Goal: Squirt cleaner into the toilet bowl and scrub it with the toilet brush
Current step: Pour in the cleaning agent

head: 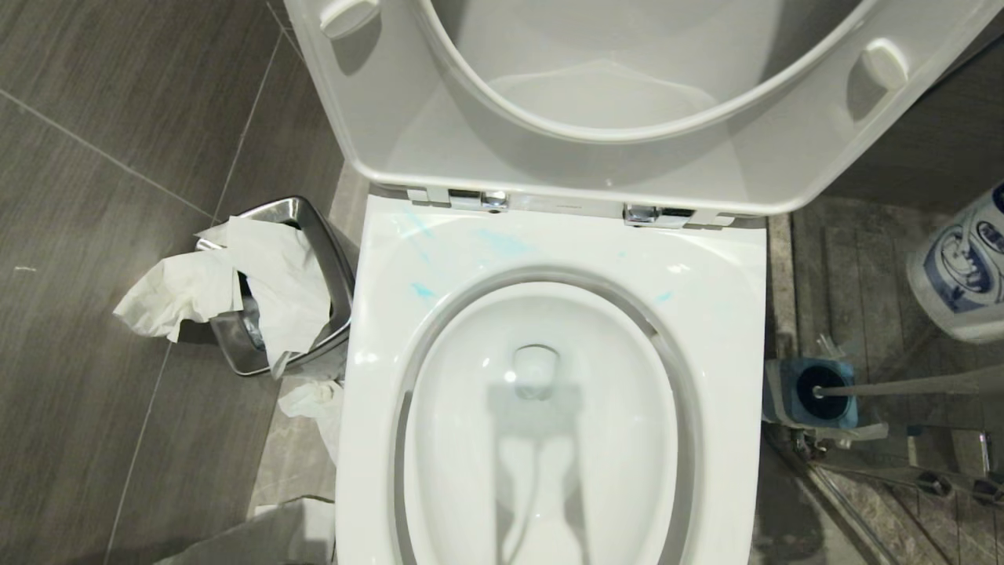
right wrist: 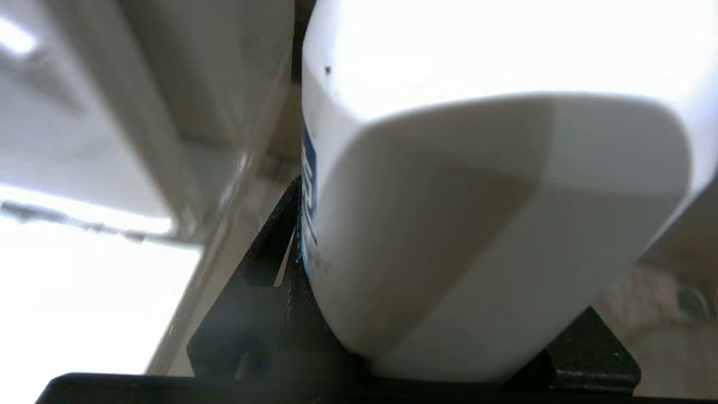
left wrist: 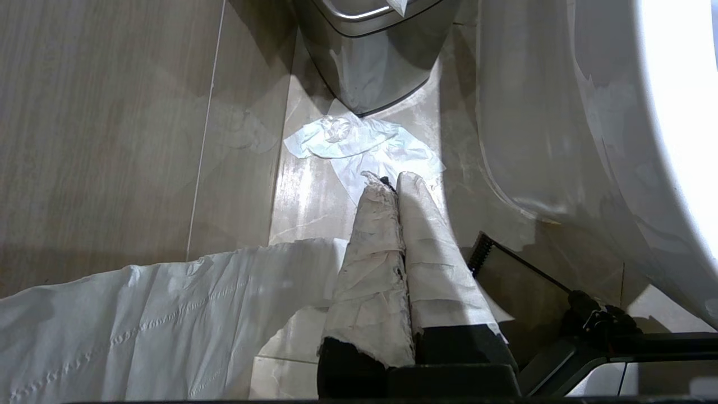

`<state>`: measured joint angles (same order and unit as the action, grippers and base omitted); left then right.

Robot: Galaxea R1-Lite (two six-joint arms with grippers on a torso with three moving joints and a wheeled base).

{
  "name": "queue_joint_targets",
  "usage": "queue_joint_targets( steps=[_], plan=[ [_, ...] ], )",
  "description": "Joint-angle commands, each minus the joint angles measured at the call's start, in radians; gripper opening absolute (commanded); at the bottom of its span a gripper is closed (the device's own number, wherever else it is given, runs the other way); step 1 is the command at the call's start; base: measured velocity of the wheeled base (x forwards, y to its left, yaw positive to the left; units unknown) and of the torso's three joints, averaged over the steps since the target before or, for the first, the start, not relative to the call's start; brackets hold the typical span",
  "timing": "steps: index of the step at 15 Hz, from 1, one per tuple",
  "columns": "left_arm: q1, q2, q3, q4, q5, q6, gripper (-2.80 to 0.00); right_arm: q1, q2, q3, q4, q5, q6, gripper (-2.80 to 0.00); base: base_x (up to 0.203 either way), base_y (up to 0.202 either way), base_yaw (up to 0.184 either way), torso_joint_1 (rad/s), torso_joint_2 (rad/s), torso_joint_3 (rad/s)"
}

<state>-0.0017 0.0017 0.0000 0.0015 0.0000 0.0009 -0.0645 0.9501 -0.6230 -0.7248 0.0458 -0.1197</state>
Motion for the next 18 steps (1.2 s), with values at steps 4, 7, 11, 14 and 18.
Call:
queue_joint_targets(
  steps=[4,7,11,14,18],
  plan=[
    [0.000,0.001,0.000,0.000,0.000,0.000,-2.80,-0.001,-0.250,0.023,0.197,-0.063,-0.046,-2.80,0.000,0.000,0.000,0.000,0.00,0.000],
    [0.000,0.001,0.000,0.000,0.000,-0.001,-2.80,-0.001,-0.369,0.084,0.224,-0.062,-0.091,-2.80,0.000,0.000,0.000,0.000,0.00,0.000],
    [0.000,0.001,0.000,0.000,0.000,0.000,-2.80,-0.001,-0.540,0.061,0.529,-0.064,-0.098,-2.80,0.000,0.000,0.000,0.000,0.00,0.000],
    [0.000,0.001,0.000,0.000,0.000,-0.001,-2.80,-0.001,-0.577,0.044,0.617,-0.064,-0.091,-2.80,0.000,0.000,0.000,0.000,0.00,0.000],
    [0.000,0.001,0.000,0.000,0.000,0.001,-2.80,-0.002,-0.586,0.040,0.664,-0.083,-0.086,-2.80,0.000,0.000,0.000,0.000,0.00,0.000]
  ],
)
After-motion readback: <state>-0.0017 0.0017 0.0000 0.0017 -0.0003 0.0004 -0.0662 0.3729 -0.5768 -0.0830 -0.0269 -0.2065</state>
